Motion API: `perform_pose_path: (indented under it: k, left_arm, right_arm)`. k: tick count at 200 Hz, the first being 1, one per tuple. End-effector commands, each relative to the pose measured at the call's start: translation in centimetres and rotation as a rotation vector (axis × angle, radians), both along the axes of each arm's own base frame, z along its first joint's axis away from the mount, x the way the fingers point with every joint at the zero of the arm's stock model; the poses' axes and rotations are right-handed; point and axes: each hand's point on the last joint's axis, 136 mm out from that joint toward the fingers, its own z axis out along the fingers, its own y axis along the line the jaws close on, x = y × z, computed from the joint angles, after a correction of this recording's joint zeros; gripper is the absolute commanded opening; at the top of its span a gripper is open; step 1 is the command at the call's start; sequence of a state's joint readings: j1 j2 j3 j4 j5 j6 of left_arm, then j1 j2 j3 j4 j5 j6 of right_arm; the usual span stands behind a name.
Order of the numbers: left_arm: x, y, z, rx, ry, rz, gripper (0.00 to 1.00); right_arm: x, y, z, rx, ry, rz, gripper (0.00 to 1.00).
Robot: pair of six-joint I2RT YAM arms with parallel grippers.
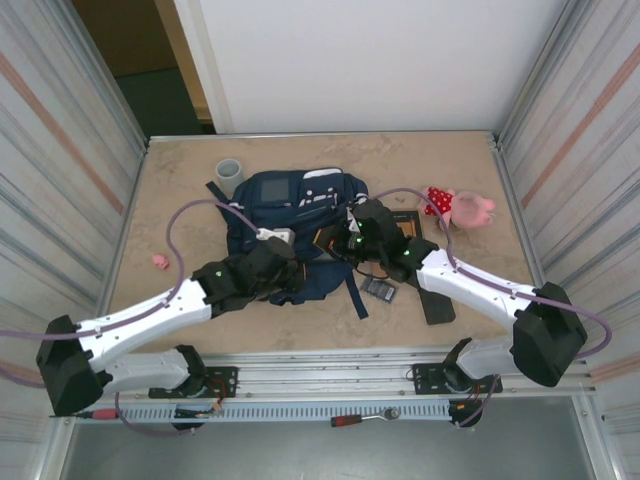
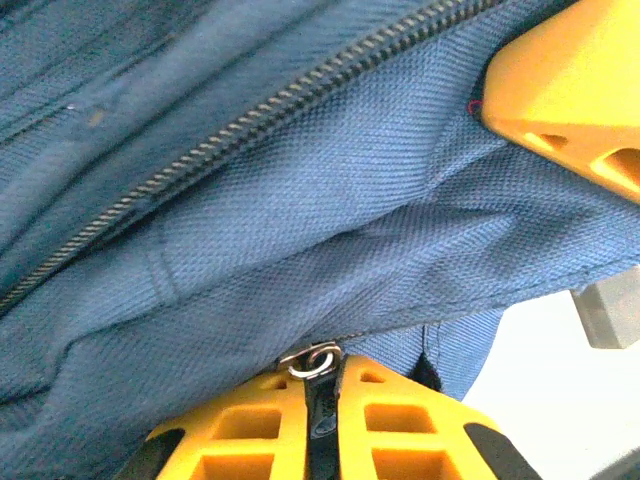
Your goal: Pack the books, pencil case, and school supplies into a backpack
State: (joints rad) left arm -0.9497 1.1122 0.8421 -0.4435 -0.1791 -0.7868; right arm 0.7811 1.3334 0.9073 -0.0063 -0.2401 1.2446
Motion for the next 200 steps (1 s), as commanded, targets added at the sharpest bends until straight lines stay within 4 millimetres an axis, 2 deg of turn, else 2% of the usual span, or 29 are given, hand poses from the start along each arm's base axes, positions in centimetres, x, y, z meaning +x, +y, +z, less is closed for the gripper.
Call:
perform_pose_path:
  k: [1,38,65,75,95,130,166,200]
  left_arm:
    - [-0.1,0.3,0.5,-0.069,-0.009,-0.037,0.00]
    - [-0.1,1.5,0.3,-0.090,-0.025,-0.063,0.00]
    - [0.2,3.2,-0.1,-0.057,-0.044,-0.060,0.00]
    - [0.2,3.2,0.0,-0.070,-0.047,-0.071,0.00]
    - [0.0,1.8,0.7,-0.161,-0.046,-0.110,0.00]
    - [0.3,-0.7,1.3,-0.270,0.036,-0.081,0.00]
    - [0.9,-2.6,2.7,-0.415,0.073,-0.029,0.00]
    - [0.8,-3.0,3.5,-0.549,0.105,0.001,0.00]
  right_arm:
    - [0.5,0.6,3.8,0.062,-0.078,0.049,0.00]
    - [0.4,0.2,3.0,0.025,-0.073,0.106,0.00]
    - [0.4,-0.4,3.3,0.016,-0.076,0.121,0.00]
    - [0.3,-0.3,3.6,0.022,-0.081,0.127,0.00]
    - [0.1,0.4,4.2,0.046,-0.083,0.139,0.00]
    - [-0.1,2.6,5.0,0.060,-0.107,0.146,0.00]
    - [-0.3,3.0,3.0,-0.011,-0.112,0.116,0.00]
    - [-0.3,2.3,1.2,-0.067,-0.122,0.122,0.00]
